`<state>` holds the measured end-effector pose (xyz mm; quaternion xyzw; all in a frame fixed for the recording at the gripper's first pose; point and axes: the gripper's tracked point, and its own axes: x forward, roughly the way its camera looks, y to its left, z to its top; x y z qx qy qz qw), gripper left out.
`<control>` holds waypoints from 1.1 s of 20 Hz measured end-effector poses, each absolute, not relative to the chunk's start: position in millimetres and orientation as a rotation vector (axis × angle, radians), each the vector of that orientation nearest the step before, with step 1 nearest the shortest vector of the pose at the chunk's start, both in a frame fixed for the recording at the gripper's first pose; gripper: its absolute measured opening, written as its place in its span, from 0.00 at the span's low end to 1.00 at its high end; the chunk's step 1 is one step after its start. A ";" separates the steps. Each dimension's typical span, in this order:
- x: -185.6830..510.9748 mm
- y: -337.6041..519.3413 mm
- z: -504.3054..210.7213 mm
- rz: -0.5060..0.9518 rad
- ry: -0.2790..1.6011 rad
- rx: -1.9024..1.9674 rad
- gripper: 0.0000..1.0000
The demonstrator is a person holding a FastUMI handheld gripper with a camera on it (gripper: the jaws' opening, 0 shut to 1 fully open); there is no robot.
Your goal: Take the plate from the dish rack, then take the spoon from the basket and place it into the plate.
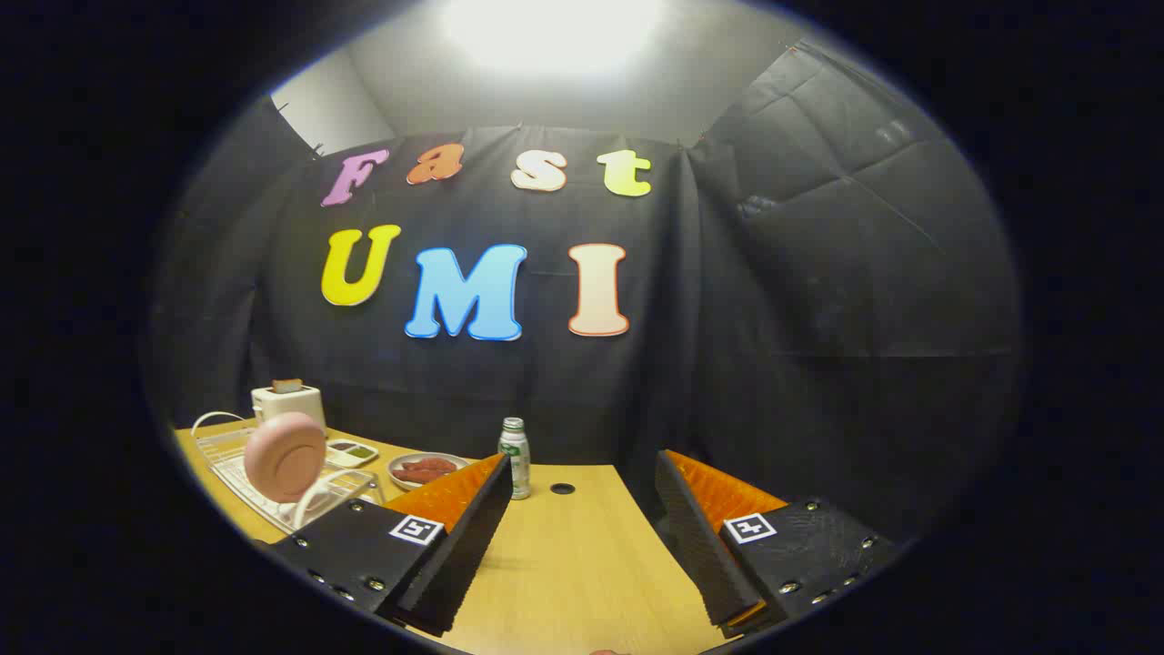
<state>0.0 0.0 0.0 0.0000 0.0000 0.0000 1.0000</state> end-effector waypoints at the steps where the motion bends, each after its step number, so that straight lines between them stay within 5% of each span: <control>1: -7.6 17.4 11.6 0.032 -0.007 0.010 0.96; 13: 0.3 187.8 134.6 0.315 -0.147 0.097 0.96; 22: 65.0 248.1 127.3 0.364 -0.009 0.132 0.97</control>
